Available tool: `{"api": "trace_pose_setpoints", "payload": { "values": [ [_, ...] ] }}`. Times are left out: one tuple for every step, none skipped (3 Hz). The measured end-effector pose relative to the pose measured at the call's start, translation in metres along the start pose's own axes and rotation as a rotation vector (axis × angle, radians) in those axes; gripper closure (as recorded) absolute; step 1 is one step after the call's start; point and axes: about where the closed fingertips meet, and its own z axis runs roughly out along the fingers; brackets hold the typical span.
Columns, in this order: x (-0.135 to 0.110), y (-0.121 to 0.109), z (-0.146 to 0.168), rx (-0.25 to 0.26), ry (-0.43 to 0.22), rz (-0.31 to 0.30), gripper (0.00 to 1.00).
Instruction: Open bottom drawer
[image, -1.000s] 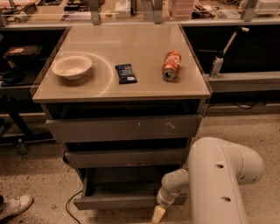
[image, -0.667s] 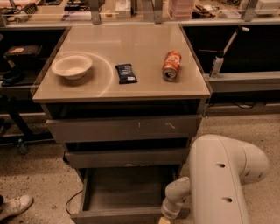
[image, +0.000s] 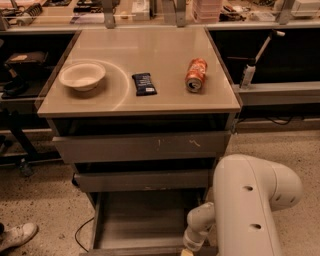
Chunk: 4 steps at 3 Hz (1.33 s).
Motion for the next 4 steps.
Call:
{"api": "trace_pose_setpoints", "payload": {
  "values": [
    [0.020,0.020,0.015,-0.078,0.023,0.024,0.00],
    [0.033,0.036,0.015,-0.117,0.020,0.059,0.00],
    [0.053,0.063,0.005,-0.141,0.007,0.106,0.00],
    [0.062,0.076,0.008,-0.161,0.019,0.103,0.00]
  ]
}}
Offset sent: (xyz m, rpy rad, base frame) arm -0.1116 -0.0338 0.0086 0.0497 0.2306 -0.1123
